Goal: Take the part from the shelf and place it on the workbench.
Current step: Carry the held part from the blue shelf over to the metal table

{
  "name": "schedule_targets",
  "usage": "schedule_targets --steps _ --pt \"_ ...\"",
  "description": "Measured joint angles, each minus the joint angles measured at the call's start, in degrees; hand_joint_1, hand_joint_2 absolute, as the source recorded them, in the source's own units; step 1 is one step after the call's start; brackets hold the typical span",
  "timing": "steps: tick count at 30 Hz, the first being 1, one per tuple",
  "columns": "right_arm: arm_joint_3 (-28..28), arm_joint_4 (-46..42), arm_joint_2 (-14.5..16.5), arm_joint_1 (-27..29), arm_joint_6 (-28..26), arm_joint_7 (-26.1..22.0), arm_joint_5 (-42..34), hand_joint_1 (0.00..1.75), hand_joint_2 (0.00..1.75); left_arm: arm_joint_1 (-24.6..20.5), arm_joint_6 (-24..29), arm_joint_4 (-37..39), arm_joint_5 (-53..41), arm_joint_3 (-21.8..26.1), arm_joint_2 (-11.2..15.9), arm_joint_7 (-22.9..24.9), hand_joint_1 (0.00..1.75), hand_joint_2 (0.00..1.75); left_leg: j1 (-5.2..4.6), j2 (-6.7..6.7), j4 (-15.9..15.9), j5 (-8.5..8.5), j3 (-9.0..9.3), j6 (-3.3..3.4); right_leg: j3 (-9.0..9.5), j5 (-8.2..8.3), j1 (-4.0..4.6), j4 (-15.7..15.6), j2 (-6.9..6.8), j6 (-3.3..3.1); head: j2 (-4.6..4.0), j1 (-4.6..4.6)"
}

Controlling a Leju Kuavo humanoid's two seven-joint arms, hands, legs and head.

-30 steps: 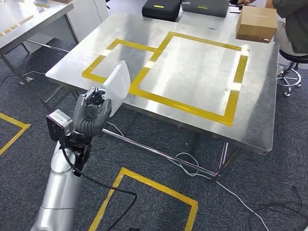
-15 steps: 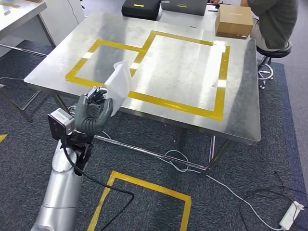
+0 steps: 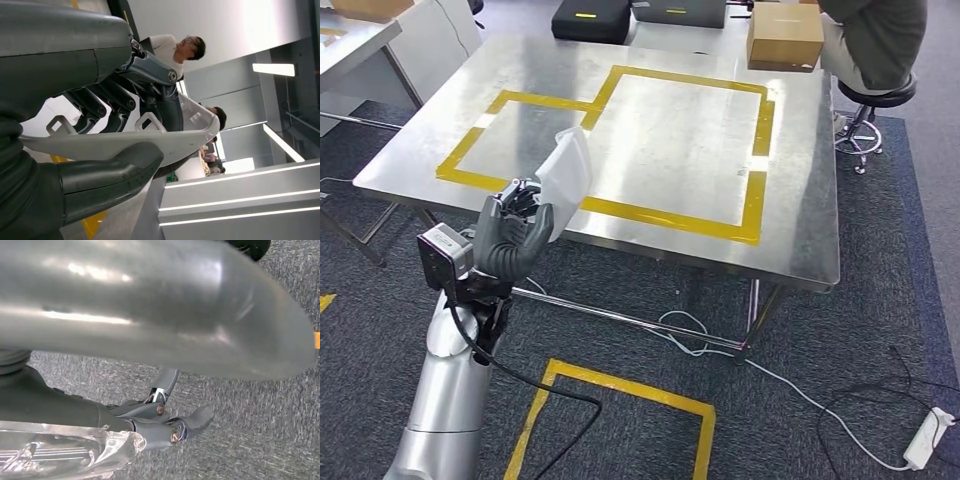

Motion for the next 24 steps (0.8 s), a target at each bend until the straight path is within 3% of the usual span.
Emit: schedule_targets --steps 5,24 --pt "0.1 0.0 0.0 0.0 0.0 0.0 0.0 0.00 0.00 0.0 0.0 0.0 0.0 0.0 0.0 0.0 1.75 1.75 0.00 0.00 0.0 0.14 -0.02 -0.35 0.00 0.12 -0.01 0.0 -0.01 -0.16 0.00 0.02" --pt "0.2 0.0 0.0 0.0 0.0 0.0 0.0 0.00 0.00 0.0 0.0 0.0 0.0 0.1 0.0 0.0 1.75 1.75 -0.07 -0.01 0.0 0.16 -0.02 -0.32 0.10 0.34 -0.13 -0.2 0.00 0.06 0.00 0.02"
